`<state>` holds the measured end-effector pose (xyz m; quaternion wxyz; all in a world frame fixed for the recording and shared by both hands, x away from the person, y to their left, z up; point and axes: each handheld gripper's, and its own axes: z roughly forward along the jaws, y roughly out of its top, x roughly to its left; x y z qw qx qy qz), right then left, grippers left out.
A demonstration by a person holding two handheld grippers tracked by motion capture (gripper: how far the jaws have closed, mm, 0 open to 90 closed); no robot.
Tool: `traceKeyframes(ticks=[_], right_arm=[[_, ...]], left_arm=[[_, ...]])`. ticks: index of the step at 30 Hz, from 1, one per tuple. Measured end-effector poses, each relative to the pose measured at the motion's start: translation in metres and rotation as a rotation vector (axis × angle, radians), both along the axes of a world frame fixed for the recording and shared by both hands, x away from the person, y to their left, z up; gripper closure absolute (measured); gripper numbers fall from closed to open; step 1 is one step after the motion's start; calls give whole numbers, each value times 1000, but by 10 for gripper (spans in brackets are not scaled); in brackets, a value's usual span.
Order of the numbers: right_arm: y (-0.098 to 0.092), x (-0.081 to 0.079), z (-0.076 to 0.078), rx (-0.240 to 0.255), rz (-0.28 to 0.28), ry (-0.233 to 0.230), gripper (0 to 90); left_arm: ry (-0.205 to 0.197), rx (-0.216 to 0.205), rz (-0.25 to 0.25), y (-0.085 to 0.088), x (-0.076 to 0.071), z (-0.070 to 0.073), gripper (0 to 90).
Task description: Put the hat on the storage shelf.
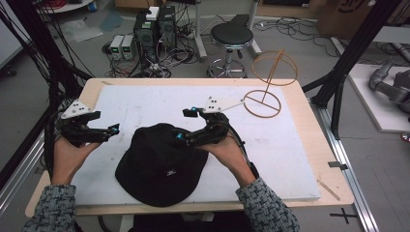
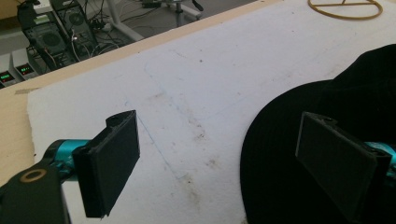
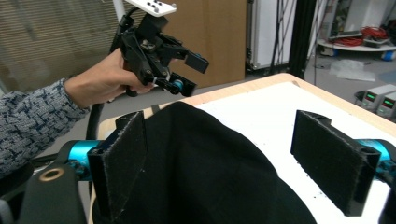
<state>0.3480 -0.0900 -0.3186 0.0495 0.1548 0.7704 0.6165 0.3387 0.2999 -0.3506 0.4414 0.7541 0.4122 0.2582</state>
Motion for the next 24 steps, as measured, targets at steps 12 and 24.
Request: traceKeyframes(ticks=[12, 24], right_arm=[[26, -1, -7, -6, 60, 7, 226], [43, -5, -14, -25, 122, 24, 326]], left_arm=[[0, 6, -4, 0, 0, 0, 139], [1, 2, 0, 0, 0, -1, 139]])
